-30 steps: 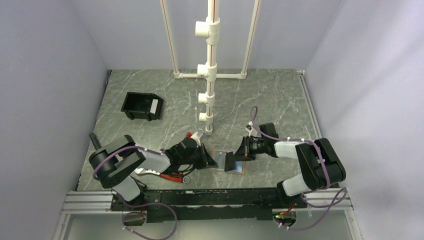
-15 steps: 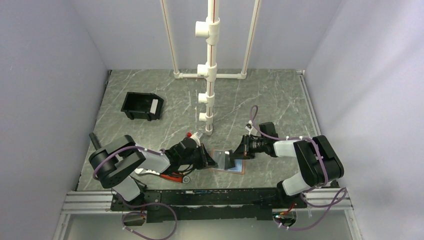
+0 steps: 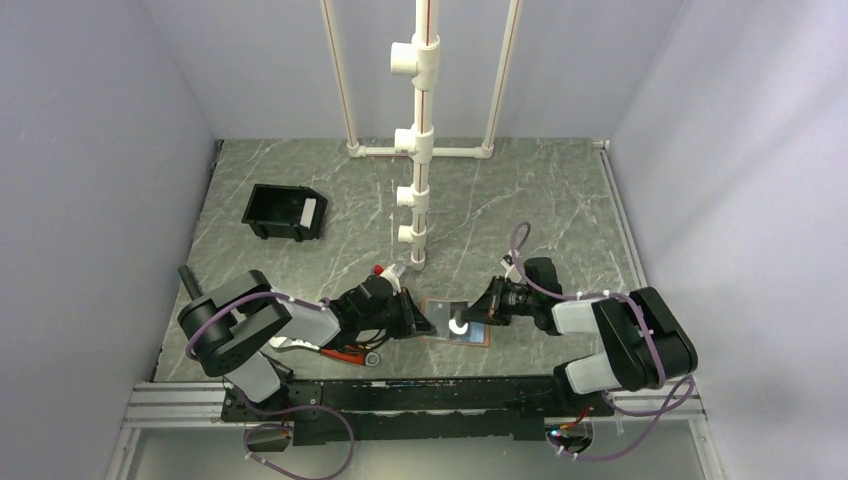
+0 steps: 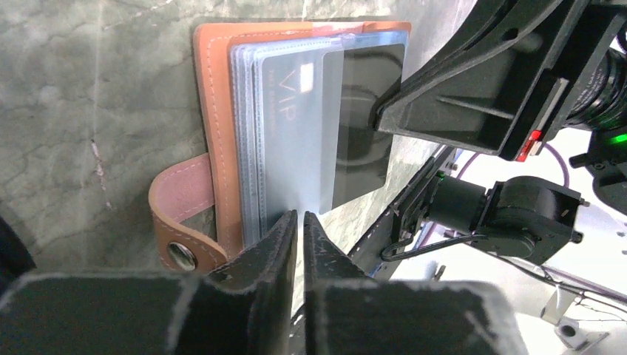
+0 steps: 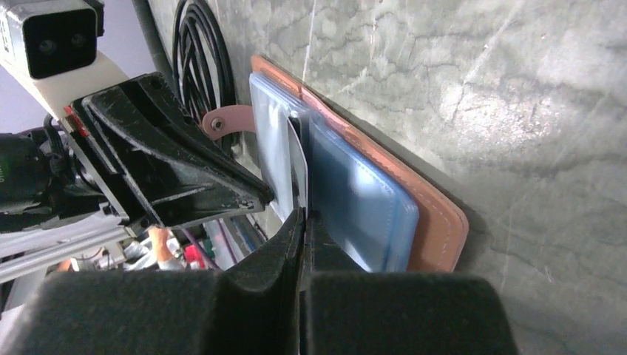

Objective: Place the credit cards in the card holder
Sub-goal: Insert the credit card into the card holder.

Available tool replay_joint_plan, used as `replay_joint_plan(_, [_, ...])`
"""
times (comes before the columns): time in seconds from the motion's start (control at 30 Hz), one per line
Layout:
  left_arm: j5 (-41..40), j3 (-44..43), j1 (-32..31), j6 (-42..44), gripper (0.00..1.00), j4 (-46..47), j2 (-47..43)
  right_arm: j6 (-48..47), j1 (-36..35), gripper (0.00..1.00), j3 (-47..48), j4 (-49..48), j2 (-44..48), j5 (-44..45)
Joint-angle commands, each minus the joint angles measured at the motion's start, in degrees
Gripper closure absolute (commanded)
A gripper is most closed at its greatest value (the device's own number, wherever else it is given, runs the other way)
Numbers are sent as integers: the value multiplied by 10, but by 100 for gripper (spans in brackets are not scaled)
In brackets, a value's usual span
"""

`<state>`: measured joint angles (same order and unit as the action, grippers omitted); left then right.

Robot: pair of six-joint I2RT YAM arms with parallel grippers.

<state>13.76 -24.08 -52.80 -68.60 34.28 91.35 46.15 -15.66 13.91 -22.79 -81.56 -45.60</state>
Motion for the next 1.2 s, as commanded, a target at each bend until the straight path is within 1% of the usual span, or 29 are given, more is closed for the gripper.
replay_joint_plan(0.0, [-4, -11, 0, 8, 75, -10, -28, 13, -4, 100, -10, -19, 33, 85])
replay_joint_plan(0.03, [-7, -15, 3, 10, 66, -23, -44, 5, -4, 100, -7, -7, 35, 87])
replay_joint_plan(0.1, [-19, -26, 10, 26, 53, -77, -81, -4, -4, 100, -4, -4, 30, 86])
replay_joint_plan(0.17, [-36, -42, 13, 43, 49, -139, -114, -5, -4, 100, -4, -12, 21, 78])
replay_joint_plan(0.2, [-46, -49, 16, 51, 49, -168, -127, -6, -4, 100, -2, -15, 15, 75])
replay_joint_plan(0.27, [-71, -62, 19, 65, 56, -232, -144, -7, -7, 100, 0, -18, 4, 69])
replay_joint_plan(0.33, [-84, -74, 22, 76, 66, -265, -137, -4, -7, 100, -4, -32, -1, 65])
replay_joint_plan(0.4, [-77, -84, 24, 88, 78, -271, -114, -5, -9, 100, -4, -32, -2, 67])
replay_joint_plan(0.57, [-78, -97, 23, 100, 91, -255, -53, -5, -15, 100, -3, -36, -10, 64])
replay_joint_plan(0.73, [-123, -119, 9, 104, 96, -298, -13, 16, -33, 100, -2, -43, -5, 75])
replay_joint_plan(0.87, [-110, -123, -2, 95, 97, -277, 16, 45, -70, 98, 2, -60, -6, 105])
replay_joint_plan(1.03, [-103, -130, -9, 91, 97, -268, 22, 101, -110, 97, -1, -111, -24, 153])
replay_joint_plan(1.17, [-99, -124, -13, 82, 97, -257, 18, 112, -132, 96, 7, -103, -18, 195])
